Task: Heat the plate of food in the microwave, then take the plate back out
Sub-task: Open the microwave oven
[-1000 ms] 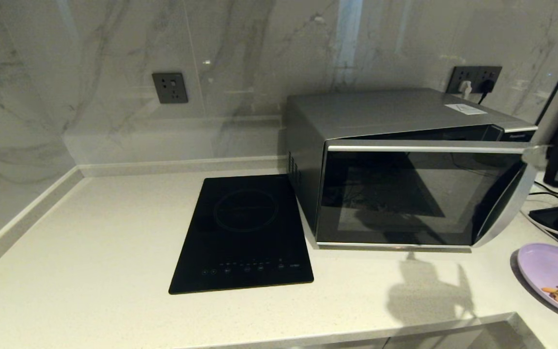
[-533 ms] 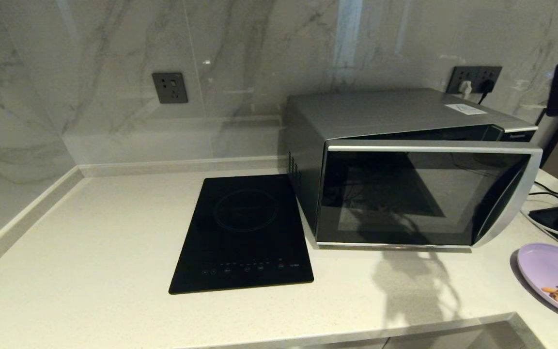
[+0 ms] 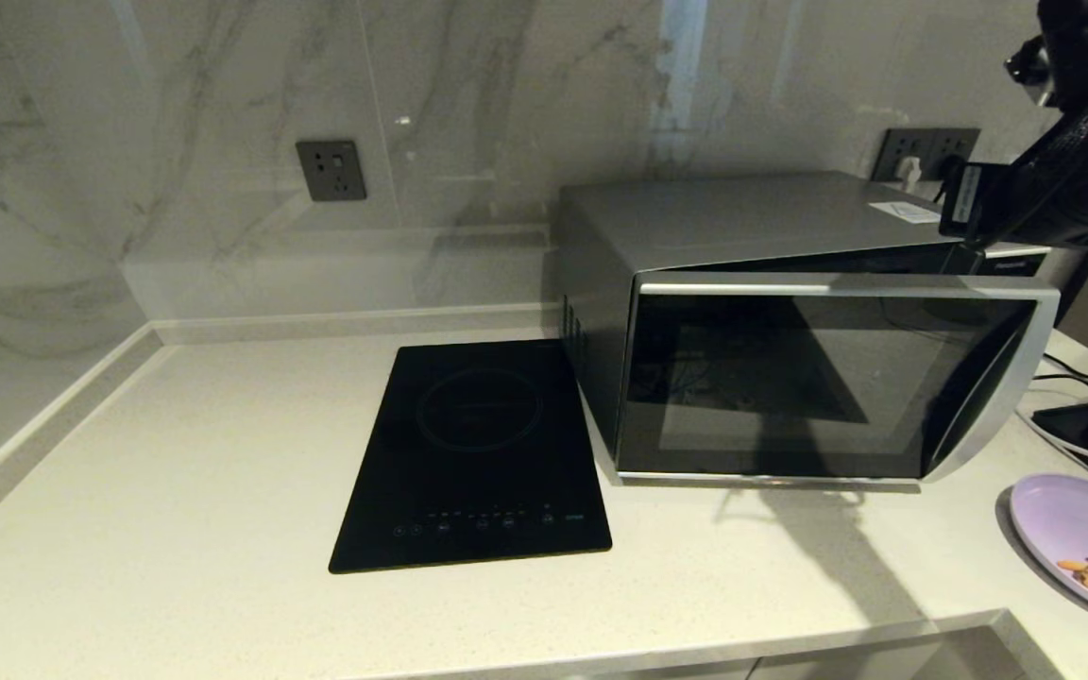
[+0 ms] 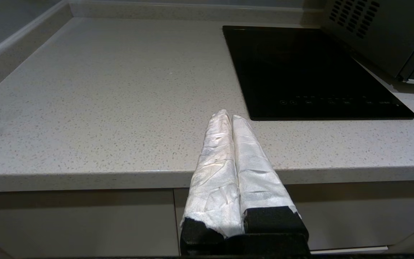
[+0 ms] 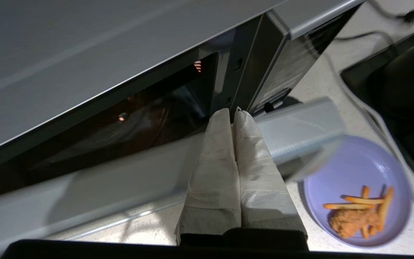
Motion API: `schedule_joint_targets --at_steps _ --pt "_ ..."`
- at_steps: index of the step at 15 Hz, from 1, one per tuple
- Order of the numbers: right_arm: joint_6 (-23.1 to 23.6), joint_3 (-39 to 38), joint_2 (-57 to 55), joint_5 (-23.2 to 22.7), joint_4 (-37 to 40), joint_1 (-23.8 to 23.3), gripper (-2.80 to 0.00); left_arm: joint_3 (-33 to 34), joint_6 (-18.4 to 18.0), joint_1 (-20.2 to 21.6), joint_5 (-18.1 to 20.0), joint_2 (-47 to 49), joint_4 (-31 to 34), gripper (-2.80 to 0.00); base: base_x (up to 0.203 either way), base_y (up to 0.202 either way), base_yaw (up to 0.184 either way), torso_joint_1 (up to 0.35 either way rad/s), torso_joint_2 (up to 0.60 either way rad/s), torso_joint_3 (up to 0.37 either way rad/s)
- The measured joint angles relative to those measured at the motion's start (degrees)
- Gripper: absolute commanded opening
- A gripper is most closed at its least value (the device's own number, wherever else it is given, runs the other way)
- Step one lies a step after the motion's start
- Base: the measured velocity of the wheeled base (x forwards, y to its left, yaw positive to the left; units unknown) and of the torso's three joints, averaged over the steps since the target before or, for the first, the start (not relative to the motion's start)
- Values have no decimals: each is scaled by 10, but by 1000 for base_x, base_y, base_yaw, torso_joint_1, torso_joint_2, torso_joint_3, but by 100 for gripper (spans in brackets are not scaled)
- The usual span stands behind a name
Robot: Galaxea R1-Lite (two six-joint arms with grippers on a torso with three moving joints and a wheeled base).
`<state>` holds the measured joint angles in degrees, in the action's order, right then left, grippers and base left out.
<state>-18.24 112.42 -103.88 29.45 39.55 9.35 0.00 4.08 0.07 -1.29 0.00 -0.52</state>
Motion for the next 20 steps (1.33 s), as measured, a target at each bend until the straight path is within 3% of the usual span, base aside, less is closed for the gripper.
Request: schedule_joint_targets --at_steps 5,10,20 --pt "-6 8 -59 -42 -12 -56 -280 0 0 0 0 0 0 -280 0 0 0 0 0 0" --pt "-23 6 -50 -47 10 -59 -280 0 0 0 0 0 0 -280 0 0 0 0 0 0" --pt "-78 2 75 -157 244 -32 -280 0 0 0 0 0 0 -280 0 0 0 0 0 0"
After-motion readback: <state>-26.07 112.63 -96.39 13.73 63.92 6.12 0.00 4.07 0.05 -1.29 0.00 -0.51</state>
